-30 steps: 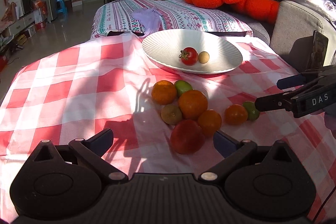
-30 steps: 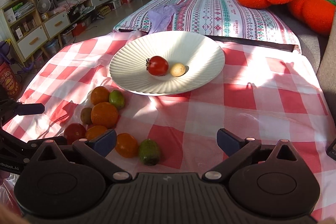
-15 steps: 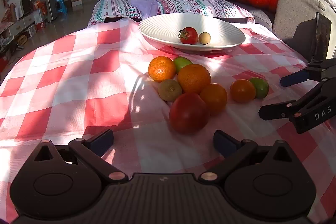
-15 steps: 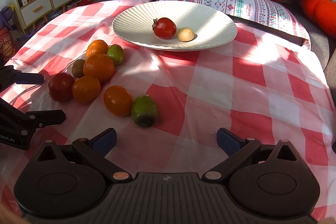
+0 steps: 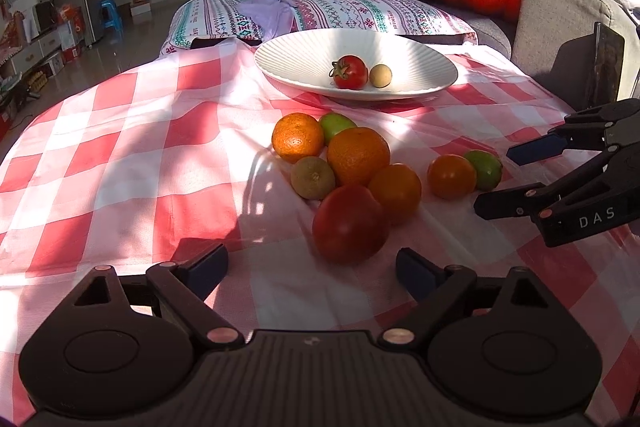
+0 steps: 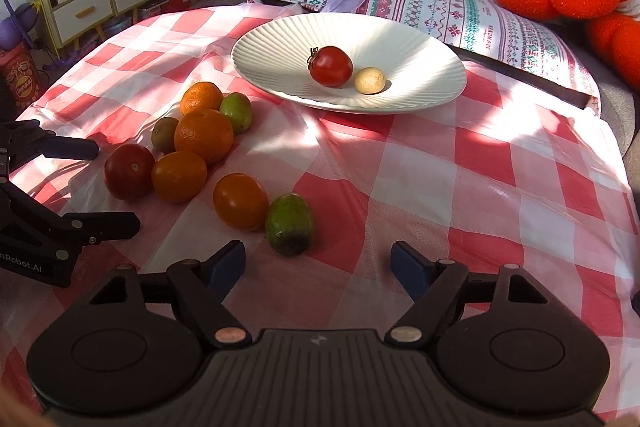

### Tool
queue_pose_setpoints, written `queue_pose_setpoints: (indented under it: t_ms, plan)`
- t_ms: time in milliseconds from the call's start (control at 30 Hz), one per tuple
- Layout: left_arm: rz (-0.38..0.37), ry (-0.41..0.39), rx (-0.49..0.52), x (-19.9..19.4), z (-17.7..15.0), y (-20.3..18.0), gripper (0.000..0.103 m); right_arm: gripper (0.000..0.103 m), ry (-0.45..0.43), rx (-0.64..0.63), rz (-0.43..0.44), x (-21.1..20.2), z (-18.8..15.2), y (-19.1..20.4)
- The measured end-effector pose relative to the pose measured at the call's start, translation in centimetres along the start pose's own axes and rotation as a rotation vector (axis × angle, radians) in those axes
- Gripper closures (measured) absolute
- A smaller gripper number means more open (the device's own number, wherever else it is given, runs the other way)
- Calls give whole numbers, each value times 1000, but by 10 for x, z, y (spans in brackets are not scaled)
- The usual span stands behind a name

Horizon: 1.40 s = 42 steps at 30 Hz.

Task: Organize fruits
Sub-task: 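Withdraw both tools from the plate back toward the fruit cluster, then grasp a large red tomato with the left tool while the right tool grasps a green lime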

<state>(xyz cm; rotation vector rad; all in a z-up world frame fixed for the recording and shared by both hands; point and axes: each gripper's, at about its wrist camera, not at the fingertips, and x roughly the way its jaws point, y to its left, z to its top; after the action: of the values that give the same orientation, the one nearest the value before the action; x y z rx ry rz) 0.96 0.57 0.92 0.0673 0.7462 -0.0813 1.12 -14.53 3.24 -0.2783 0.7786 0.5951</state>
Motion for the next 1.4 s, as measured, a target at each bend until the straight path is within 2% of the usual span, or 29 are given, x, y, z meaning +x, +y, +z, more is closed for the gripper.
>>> queue_pose_setpoints:
  t_ms: [167, 400, 667, 867, 1100, 1400]
  plan:
    - [-33, -14, 7, -3, 3, -3, 24, 49, -12, -32, -17, -1, 3, 2]
    - [-87, -37, -10, -5, 5, -1, 35, 61, -27, -37, -8, -4, 6, 3]
    - [-105, -46, -16, -8, 8, -1, 55, 77, -18, -51, 25, -4, 8, 8]
    - [-112, -37, -31, -8, 10, 1, 55, 79, -15, -31, 39, -5, 9, 6]
    - [-137, -28, -34, -13, 12, 1, 56, 79, -7, 53, 75, -10, 12, -3]
    - [-152, -32, -75, -22, 26, 2, 56, 79, -44, 121, 82, -24, 24, -14]
